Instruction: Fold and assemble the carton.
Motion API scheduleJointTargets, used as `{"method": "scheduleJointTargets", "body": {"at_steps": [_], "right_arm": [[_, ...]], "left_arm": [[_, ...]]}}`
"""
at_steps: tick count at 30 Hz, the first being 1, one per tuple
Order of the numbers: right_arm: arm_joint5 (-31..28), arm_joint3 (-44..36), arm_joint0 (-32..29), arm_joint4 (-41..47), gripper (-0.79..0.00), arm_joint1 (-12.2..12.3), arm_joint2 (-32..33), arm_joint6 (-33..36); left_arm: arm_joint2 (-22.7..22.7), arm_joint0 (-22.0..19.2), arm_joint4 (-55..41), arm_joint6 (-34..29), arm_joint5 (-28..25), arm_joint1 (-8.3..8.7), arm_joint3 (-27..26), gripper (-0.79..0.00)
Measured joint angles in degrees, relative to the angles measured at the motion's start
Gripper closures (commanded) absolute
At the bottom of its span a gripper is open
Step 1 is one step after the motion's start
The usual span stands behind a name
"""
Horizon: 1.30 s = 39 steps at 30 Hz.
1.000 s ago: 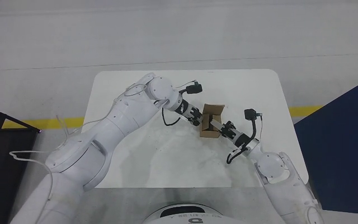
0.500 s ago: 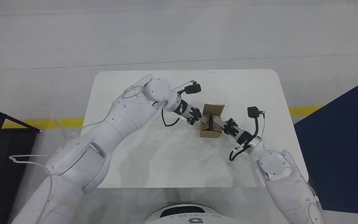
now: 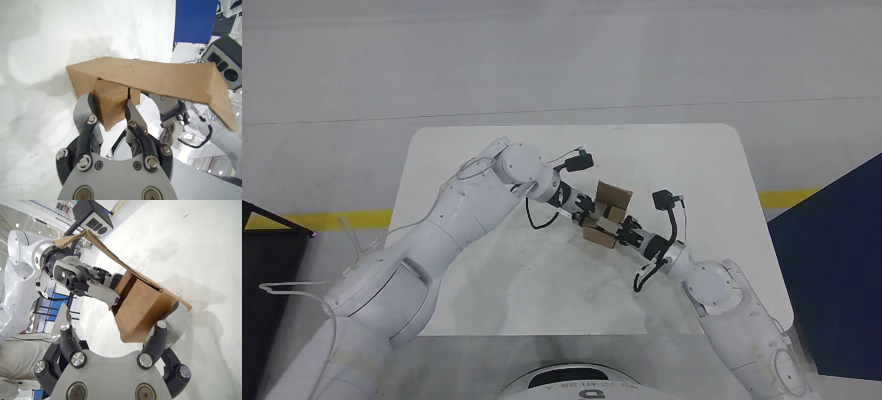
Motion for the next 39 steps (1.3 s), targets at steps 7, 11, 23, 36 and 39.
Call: {"method": "scheduleJointTargets", "body": {"at_steps": [7,11,23,36,39], "right_arm": [[0.2,-0.5,-0.2,0.0,-0.785,0.2,0.1,-0.1],[0.0,-0.6,-0.4,0.2,-0.785,0.2,0.2,-0.2],[-1.4,-0.9,-1.8,0.9,-0.785,0.6,1.3,-1.2],[-1.1,-1.3,-1.5,0.9,-0.785,0.8,1.0,-1.1],[-1.1,-1.4,-1.8,0.8,-0.785,0.9,1.1,-1.1]], "left_arm": [[-0.7,0.3,0.8,-1.9,1.8,0.31,-0.8,-0.237],[-1.1,0.0,1.7,-2.6,3.0,0.53,-1.7,-0.271],[-3.9,1.0,4.1,-2.8,4.1,2.06,-5.6,-0.785],[-7.4,5.7,6.3,-4.5,8.7,4.86,-11.2,-0.751],[-7.9,6.1,6.8,-4.4,9.3,5.16,-11.8,-0.686]]}}
